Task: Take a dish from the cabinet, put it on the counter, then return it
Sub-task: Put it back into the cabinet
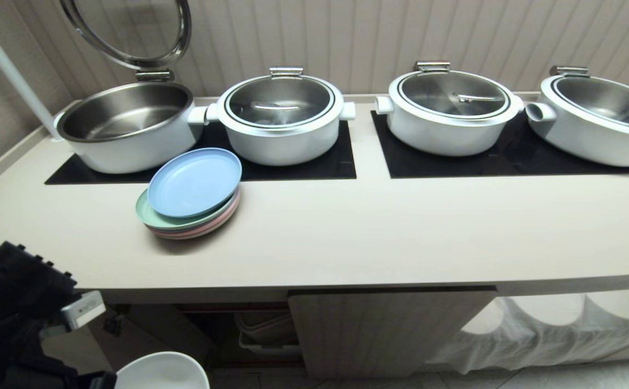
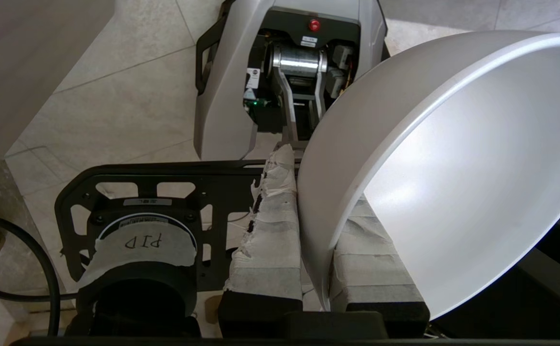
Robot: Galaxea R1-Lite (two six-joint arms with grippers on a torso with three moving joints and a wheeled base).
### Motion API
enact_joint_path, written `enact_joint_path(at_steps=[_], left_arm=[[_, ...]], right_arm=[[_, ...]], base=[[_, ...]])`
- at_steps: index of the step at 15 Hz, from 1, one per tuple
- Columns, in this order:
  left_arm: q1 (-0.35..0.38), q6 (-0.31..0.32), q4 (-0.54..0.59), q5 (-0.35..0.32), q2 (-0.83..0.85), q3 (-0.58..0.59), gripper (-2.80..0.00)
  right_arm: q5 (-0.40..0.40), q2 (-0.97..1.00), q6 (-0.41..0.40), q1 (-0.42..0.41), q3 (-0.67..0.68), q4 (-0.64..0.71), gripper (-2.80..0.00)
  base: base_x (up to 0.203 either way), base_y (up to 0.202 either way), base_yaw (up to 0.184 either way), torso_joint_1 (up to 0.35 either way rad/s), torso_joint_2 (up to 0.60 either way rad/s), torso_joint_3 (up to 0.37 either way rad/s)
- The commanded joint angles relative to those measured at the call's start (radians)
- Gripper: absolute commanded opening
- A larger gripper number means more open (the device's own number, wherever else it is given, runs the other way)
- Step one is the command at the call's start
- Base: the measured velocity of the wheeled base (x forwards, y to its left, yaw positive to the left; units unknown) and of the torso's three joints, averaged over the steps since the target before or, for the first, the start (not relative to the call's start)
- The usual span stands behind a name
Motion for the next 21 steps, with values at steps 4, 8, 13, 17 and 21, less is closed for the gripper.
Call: enact_joint_path(at_steps=[4, 8, 13, 17, 21], left_arm=[[0.001, -0.004, 0.005, 0.000, 0.004, 0.000, -2.80], [0.001, -0.004, 0.005, 0.000, 0.004, 0.000, -2.80], [-0.001, -0.005, 0.005, -0.008, 0.004, -0.001, -2.80], [-0.001, -0.005, 0.005, -0.022, -0.003, -0.004, -2.80], [-0.002, -0.004, 0.005, -0.025, -0.002, -0.003, -2.80]], right_arm=[[0.000, 0.001, 0.001, -0.001, 0.000, 0.000, -2.80], [0.000, 0.001, 0.001, -0.001, 0.000, 0.000, -2.80], [0.000, 0.001, 0.001, 0.000, 0.000, 0.000, -2.80], [0.000, 0.001, 0.001, 0.000, 0.000, 0.000, -2.80], [0.000, 0.001, 0.001, 0.001, 0.000, 0.000, -2.80]], base=[[0.000, 0.000, 0.000, -0.124, 0.26, 0.134], [0.000, 0.000, 0.000, -0.141, 0.31, 0.157], [0.000, 0.000, 0.000, -0.147, 0.31, 0.157], [0.000, 0.000, 0.000, -0.150, 0.32, 0.171], [0.000, 0.000, 0.000, -0.160, 0.34, 0.180]])
